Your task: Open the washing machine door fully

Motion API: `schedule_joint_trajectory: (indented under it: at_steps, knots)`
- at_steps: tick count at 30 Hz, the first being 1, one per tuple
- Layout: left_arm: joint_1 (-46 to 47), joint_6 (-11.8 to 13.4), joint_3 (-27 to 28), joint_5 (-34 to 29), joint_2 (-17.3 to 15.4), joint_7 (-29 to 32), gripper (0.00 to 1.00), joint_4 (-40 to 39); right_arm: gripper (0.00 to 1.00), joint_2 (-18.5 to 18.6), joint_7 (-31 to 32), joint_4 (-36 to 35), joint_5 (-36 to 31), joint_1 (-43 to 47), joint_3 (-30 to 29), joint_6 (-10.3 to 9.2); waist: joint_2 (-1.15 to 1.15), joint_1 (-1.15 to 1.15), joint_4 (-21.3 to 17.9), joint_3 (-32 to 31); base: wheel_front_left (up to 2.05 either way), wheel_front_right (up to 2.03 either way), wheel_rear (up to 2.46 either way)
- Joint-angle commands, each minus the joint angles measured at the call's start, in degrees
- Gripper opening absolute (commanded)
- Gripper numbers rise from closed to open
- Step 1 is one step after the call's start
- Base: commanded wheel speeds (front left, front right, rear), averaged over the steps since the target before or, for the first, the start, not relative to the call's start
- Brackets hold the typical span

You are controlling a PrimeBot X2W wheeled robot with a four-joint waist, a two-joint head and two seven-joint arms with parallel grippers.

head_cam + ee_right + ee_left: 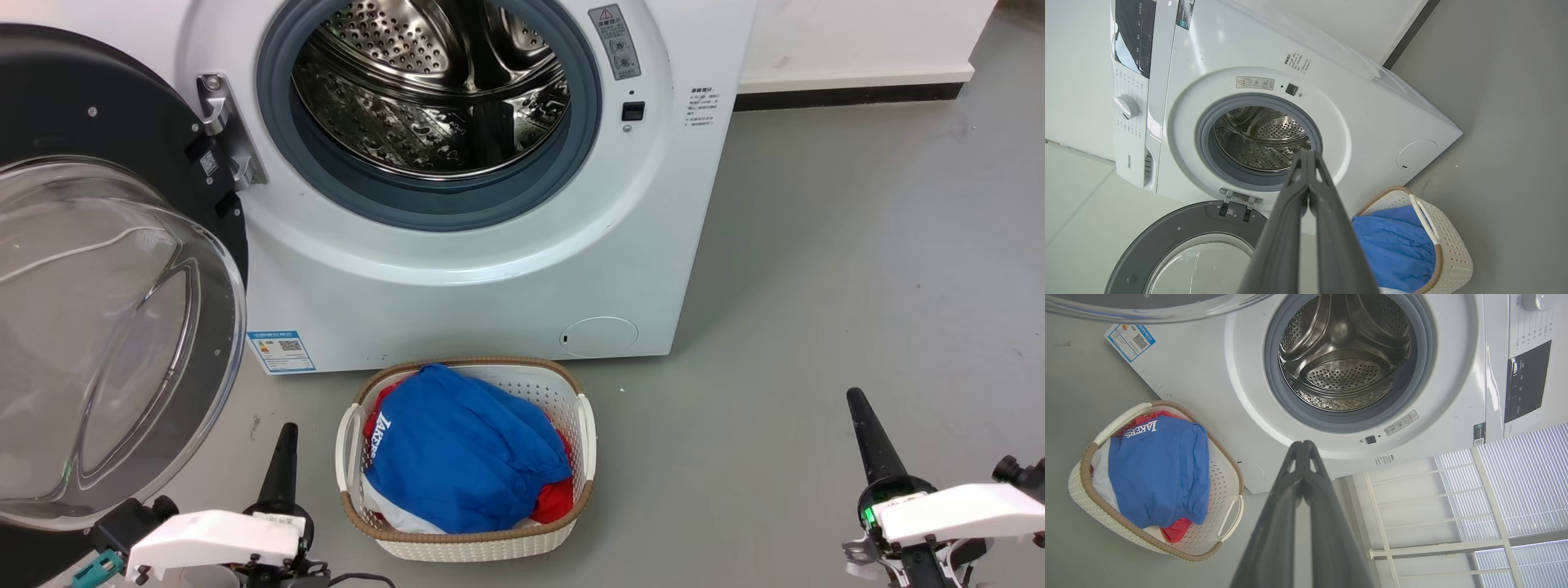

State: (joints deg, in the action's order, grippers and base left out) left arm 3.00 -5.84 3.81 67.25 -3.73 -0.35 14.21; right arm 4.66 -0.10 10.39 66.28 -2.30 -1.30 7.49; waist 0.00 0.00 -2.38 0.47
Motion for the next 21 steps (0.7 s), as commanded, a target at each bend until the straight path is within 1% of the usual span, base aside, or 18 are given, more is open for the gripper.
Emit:
schedule_joint_trajectory:
  at_steps: [1, 21]
  knots:
    - [1.6, -0.4, 0.3, 1.6, -0.1, 0.4, 0.0, -0.6, 0.0, 0.3, 0.3, -0.1, 2.0, -1.3, -0.3, 0.01, 0.0, 0.0, 0.1, 0.0, 0.0, 0.0, 0.0]
    - [2.5, -0.9, 1.4, 11.4, 0.3, 3.3, 0.0, -0.4, 0.0, 0.2, 2.2, 1.4, 12.8, -2.5, -1.3, 0.0, 0.0, 0.0, 0.9, -0.1, 0.0, 0.0, 0.0]
